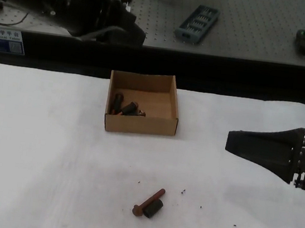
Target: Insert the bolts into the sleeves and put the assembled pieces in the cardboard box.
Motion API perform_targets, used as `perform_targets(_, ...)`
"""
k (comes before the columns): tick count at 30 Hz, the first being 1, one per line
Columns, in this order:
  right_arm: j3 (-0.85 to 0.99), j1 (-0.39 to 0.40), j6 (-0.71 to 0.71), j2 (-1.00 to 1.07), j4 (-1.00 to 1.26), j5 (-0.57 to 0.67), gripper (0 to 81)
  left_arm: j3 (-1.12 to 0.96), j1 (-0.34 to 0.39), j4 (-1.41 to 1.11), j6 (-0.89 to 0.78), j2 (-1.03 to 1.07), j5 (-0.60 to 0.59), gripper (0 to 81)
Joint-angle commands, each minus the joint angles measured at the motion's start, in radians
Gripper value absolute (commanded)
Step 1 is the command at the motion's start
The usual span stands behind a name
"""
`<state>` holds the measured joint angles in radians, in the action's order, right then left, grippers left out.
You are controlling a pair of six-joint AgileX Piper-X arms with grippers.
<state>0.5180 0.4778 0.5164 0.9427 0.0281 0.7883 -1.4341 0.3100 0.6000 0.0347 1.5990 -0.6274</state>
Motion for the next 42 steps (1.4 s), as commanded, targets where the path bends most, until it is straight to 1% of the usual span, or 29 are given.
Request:
perform_targets(1,0.008,0.002,0.004,-0.004,0.014,0.016,18.4,-0.007,-0.001,-0.027,-0.117,-0.014,0.061,24.1)
perform_targets(5,0.008,0.002,-0.006,-0.004,0.011,0.016,18.4,-0.007,-0.001,-0.009,-0.193,-0.024,0.061,24.1)
perform_targets(7,0.008,0.002,-0.028,-0.004,-0.008,0.016,17.5,-0.007,0.001,-0.001,-0.191,-0.04,0.061,24.1)
perform_targets(9,0.008,0.002,-0.044,-0.004,-0.058,0.004,13.6,-0.007,0.001,0.006,-0.173,-0.064,0.069,24.1)
perform_targets(11,0.008,0.002,-0.059,-0.002,-0.117,-0.033,10.6,-0.007,0.001,0.015,-0.137,-0.097,0.1,24.1)
perform_targets(14,0.008,0.002,-0.107,0.013,-0.176,-0.039,10.4,-0.007,0.001,0.029,-0.124,-0.141,0.15,24.1)
perform_targets(23,0.065,0.002,-0.113,0.035,-0.179,-0.037,10.4,-0.006,0.001,0.196,-0.124,-0.298,0.151,24.1)
perform_targets(27,0.09,0.002,-0.113,0.035,-0.115,-0.009,10.4,-0.006,0.001,0.229,-0.13,-0.348,0.151,24.1)
perform_targets(31,0.089,0.002,-0.098,0.035,0.042,0.046,10.4,-0.006,0.001,0.239,-0.139,-0.39,0.151,24.1)
perform_targets(34,0.089,0.002,0.007,0.035,0.114,0.057,10.4,-0.006,0.001,0.281,-0.139,-0.418,0.151,24.1)
perform_targets(36,0.091,0.002,0.025,0.039,0.086,0.06,10.4,-0.006,0.001,0.327,-0.106,-0.441,0.155,24.1)
perform_targets(38,0.093,0.002,0.021,0.047,-0.004,0.051,10.4,0.007,-0.002,0.353,-0.078,-0.47,0.187,24.1)
perform_targets(40,0.093,0.002,0.015,0.063,-0.081,0.041,10.4,0.057,-0.002,0.325,-0.067,-0.52,0.234,24.1)
perform_targets(42,0.093,0.013,-0.022,0.079,-0.137,0.008,10.4,0.151,-0.002,0.266,-0.065,-0.583,0.257,24.1)
